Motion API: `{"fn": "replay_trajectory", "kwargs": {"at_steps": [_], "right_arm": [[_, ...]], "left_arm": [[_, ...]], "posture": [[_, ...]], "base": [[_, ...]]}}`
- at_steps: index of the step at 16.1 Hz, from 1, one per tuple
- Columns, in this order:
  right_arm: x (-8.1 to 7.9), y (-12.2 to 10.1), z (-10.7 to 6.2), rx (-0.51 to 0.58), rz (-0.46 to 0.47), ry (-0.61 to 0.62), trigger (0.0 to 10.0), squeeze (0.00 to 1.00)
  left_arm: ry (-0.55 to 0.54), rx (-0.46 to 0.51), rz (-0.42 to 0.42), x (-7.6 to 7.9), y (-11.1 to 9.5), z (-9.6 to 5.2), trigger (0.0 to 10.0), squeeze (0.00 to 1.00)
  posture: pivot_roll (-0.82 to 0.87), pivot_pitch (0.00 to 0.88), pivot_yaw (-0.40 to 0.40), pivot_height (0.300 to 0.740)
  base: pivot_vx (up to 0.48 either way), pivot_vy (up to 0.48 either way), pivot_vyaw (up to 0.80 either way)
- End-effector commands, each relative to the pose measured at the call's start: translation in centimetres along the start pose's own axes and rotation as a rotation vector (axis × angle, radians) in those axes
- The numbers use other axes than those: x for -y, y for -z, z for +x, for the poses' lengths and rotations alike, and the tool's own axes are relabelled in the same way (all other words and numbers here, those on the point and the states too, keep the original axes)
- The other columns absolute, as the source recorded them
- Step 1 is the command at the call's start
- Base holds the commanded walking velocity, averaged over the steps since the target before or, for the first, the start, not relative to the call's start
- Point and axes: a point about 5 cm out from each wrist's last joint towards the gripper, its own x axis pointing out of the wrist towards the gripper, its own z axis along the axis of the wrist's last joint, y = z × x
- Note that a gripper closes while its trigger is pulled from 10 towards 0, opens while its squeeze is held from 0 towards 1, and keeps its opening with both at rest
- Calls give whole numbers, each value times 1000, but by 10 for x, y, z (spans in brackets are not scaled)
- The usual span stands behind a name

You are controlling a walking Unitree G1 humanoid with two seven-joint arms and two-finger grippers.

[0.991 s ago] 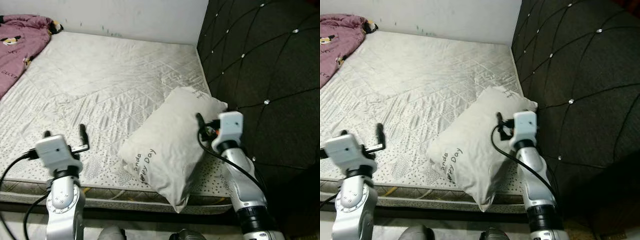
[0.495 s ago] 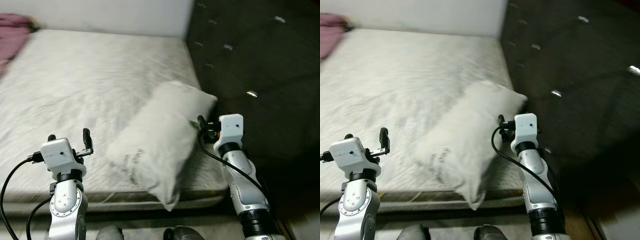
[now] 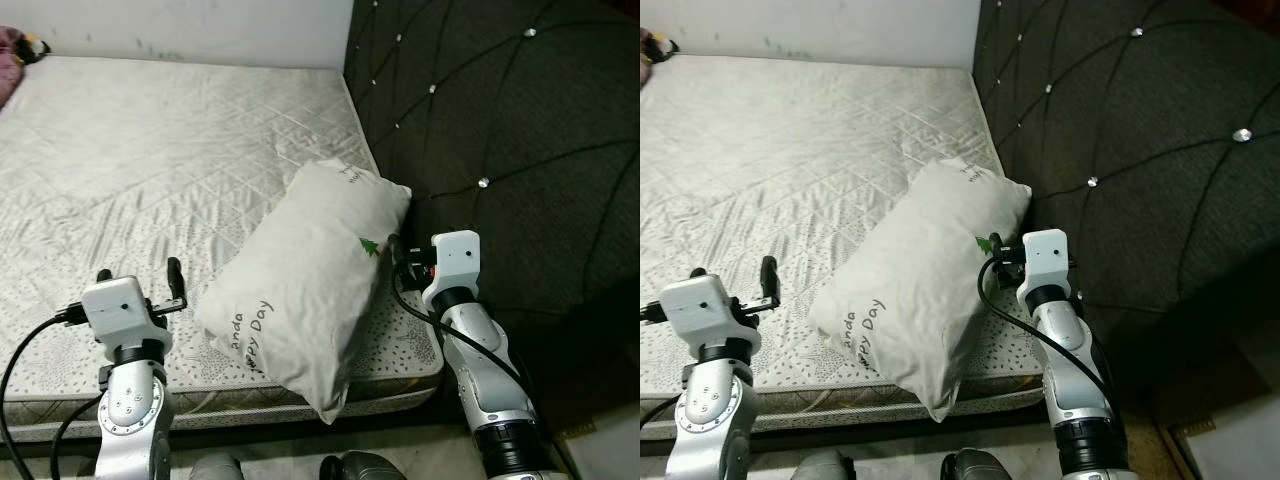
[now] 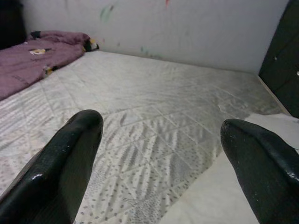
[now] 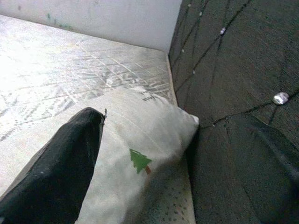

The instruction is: Clean up the room

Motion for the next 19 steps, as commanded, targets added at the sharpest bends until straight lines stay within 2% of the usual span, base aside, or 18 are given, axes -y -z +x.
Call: {"fn": "replay_trajectory", "kwargs": {"at_steps": [1,14,17,19], "right_arm": [[0,-5,0,11,10,-3,10000,0],[-1,-6,2,11,28,-31,10000,0],[-1,-6,2,10,27,-39,10000,0],[-1,-6,2,10,28,-44,10000,0]], "left_arm": [[1,-1,10,-1,-2,-1,10000,0],[-3,-15,3,1,-2,0,10000,0],[-5,-18,-1,1,-2,0,10000,0],[-5,-21,-4,1,-2,0,10000,0]], "posture": [[54,0,-69,740],[46,0,-75,740],[46,0,-75,732],[46,0,-76,710]], "base": [[0,0,0],[0,0,0],[0,0,0],[0,0,0]]}}
